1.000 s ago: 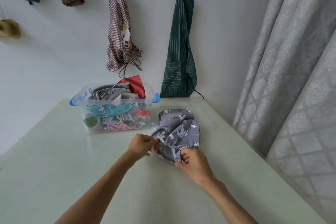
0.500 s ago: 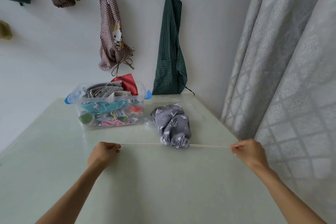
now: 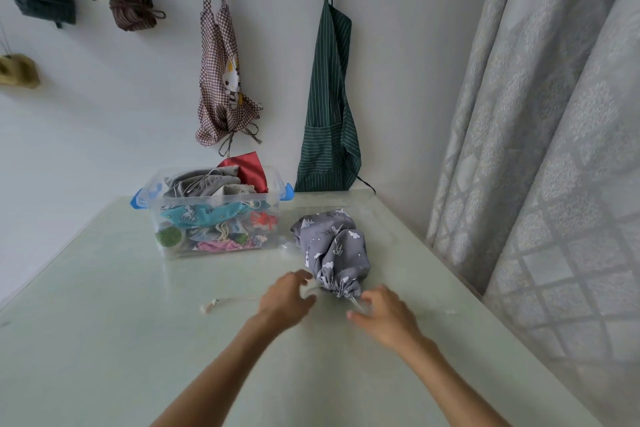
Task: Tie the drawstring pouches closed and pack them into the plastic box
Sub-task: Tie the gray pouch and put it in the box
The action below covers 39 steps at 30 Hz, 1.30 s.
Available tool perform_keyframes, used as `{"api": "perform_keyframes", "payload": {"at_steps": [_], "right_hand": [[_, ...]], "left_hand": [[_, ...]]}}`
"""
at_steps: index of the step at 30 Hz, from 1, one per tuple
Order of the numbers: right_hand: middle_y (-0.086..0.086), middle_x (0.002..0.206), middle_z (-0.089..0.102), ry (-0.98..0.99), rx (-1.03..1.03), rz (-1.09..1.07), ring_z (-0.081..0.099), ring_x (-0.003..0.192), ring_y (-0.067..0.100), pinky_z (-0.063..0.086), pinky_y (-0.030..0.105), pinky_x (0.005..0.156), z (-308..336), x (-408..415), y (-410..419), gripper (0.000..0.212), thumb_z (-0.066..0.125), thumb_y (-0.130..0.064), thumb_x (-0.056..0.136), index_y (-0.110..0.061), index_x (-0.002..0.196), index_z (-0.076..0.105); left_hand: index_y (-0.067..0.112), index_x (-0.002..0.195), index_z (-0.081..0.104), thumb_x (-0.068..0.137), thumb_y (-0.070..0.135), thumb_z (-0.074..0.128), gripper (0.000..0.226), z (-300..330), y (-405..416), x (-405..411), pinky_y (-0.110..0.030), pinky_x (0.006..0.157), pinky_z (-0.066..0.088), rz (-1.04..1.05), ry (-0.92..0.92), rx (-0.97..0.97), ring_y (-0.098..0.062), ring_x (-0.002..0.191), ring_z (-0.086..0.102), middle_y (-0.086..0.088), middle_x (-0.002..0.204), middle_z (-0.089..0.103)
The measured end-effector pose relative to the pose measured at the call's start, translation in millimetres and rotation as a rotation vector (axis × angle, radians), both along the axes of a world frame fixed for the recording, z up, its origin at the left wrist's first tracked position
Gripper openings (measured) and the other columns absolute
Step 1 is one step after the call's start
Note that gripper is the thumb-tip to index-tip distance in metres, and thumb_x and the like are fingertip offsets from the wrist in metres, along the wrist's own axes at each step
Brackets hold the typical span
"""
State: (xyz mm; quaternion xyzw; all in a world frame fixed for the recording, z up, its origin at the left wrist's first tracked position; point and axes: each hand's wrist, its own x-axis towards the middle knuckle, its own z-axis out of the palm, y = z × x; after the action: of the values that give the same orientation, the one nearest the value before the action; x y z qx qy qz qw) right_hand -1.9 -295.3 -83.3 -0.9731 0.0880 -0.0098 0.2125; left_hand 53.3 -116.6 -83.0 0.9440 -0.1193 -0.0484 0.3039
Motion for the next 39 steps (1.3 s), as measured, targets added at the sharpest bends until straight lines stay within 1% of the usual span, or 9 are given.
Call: {"api": "perform_keyframes", "payload": {"at_steps": [4, 7, 16, 20, 23, 28, 32, 36, 39], "right_hand": [[0.001, 0.077, 0.071, -0.187, 0.174, -0.05, 0.067, 0.083, 0.024, 0.048, 0.029, 0.069, -5.0, 9.5, 10.5, 0.029, 0.062, -0.04, 0.084, -0.015, 0.069, 0.064], [-0.004, 0.047, 0.058, -0.261, 0.477, 0.132, 0.056, 0.045, 0.01, 0.048, 0.028, 0.056, 8.9, 5.7, -2.9, 0.025, 0.067, -0.03, 0.085, -0.017, 0.063, 0.065], [-0.008, 0.058, 0.061, -0.177, 0.498, 0.348, 0.051, 0.056, -0.001, 0.041, 0.015, 0.056, 15.6, -4.1, -36.3, 0.022, 0.068, -0.024, 0.085, -0.017, 0.064, 0.069], [-0.007, 0.054, 0.059, -0.15, 0.44, 0.301, 0.051, 0.052, -0.001, 0.039, 0.019, 0.055, -7.7, -1.8, -28.1, 0.025, 0.068, -0.027, 0.085, -0.027, 0.059, 0.065], [-0.007, 0.048, 0.049, -0.157, 0.345, 0.249, 0.04, 0.048, 0.002, 0.033, 0.023, 0.053, -19.0, -0.9, -18.8, 0.028, 0.066, -0.034, 0.084, -0.028, 0.058, 0.06], [-0.01, 0.047, 0.049, -0.137, 0.156, 0.233, 0.039, 0.048, 0.008, 0.03, 0.021, 0.05, -8.5, -4.6, -10.2, 0.021, 0.06, -0.041, 0.084, -0.033, 0.065, 0.057], [-0.012, 0.045, 0.047, -0.163, 0.185, 0.258, 0.038, 0.047, 0.011, 0.027, 0.023, 0.05, -8.1, -4.9, -2.0, 0.02, 0.059, -0.04, 0.085, -0.034, 0.066, 0.057], [-0.005, 0.043, 0.041, -0.254, 0.269, 0.269, 0.032, 0.047, 0.013, 0.028, 0.029, 0.052, -13.3, -2.4, 5.0, 0.017, 0.063, -0.036, 0.084, -0.03, 0.068, 0.062], [-0.004, 0.043, 0.038, -0.295, 0.304, 0.277, 0.03, 0.047, 0.011, 0.027, 0.026, 0.051, -6.0, -2.0, 4.9, 0.018, 0.063, -0.036, 0.084, -0.025, 0.07, 0.065]], "left_hand": [[0.022, 0.08, 0.064, 0.091, 0.036, 0.053, 0.021, -6.9, -14.4, -0.9, -0.031, 0.078, 0.051, 0.056, -0.129, -0.066, -0.021, 0.084, 0.069, -0.001, 0.085, 0.074], [0.021, 0.079, 0.069, 0.094, 0.044, 0.049, 0.034, 5.4, 8.2, 2.2, -0.023, 0.068, 0.048, -0.072, -0.309, -0.014, -0.007, 0.064, 0.065, 0.008, 0.069, 0.07], [0.02, 0.072, 0.062, 0.096, 0.06, 0.006, 0.073, -7.1, 62.2, 1.1, -0.024, 0.048, 0.043, -0.371, -0.72, 0.269, -0.016, 0.061, 0.059, 0.007, 0.064, 0.062], [0.019, 0.094, 0.066, 0.092, 0.063, 0.02, 0.063, -15.8, 54.8, -1.0, -0.029, 0.064, 0.039, -0.24, -0.518, 0.333, -0.023, 0.085, 0.061, 0.003, 0.086, 0.07], [0.027, 0.108, 0.066, 0.096, 0.052, 0.037, 0.04, -14.6, 47.5, -7.9, -0.027, 0.055, 0.03, -0.083, -0.442, 0.376, -0.02, 0.095, 0.061, 0.006, 0.103, 0.066], [0.031, 0.125, 0.054, 0.091, 0.049, 0.05, 0.038, -0.5, 41.5, -21.3, -0.029, 0.073, 0.045, 0.104, -0.401, 0.356, -0.016, 0.111, 0.054, 0.009, 0.127, 0.05], [0.02, 0.091, 0.071, 0.095, 0.048, 0.041, 0.041, -3.0, 24.9, -38.0, -0.029, 0.076, 0.051, 0.179, -0.095, 0.158, -0.024, 0.089, 0.067, 0.002, 0.092, 0.072], [0.016, 0.086, 0.066, 0.097, 0.04, 0.045, 0.034, -3.7, 4.2, -31.1, -0.017, 0.044, 0.04, 0.281, 0.282, -0.559, -0.01, 0.062, 0.065, 0.005, 0.08, 0.069], [0.016, 0.083, 0.068, 0.093, 0.031, 0.057, 0.021, 2.4, -2.4, -22.2, -0.018, 0.051, 0.04, 0.424, 0.336, -0.911, -0.006, 0.069, 0.06, 0.002, 0.078, 0.064]]}}
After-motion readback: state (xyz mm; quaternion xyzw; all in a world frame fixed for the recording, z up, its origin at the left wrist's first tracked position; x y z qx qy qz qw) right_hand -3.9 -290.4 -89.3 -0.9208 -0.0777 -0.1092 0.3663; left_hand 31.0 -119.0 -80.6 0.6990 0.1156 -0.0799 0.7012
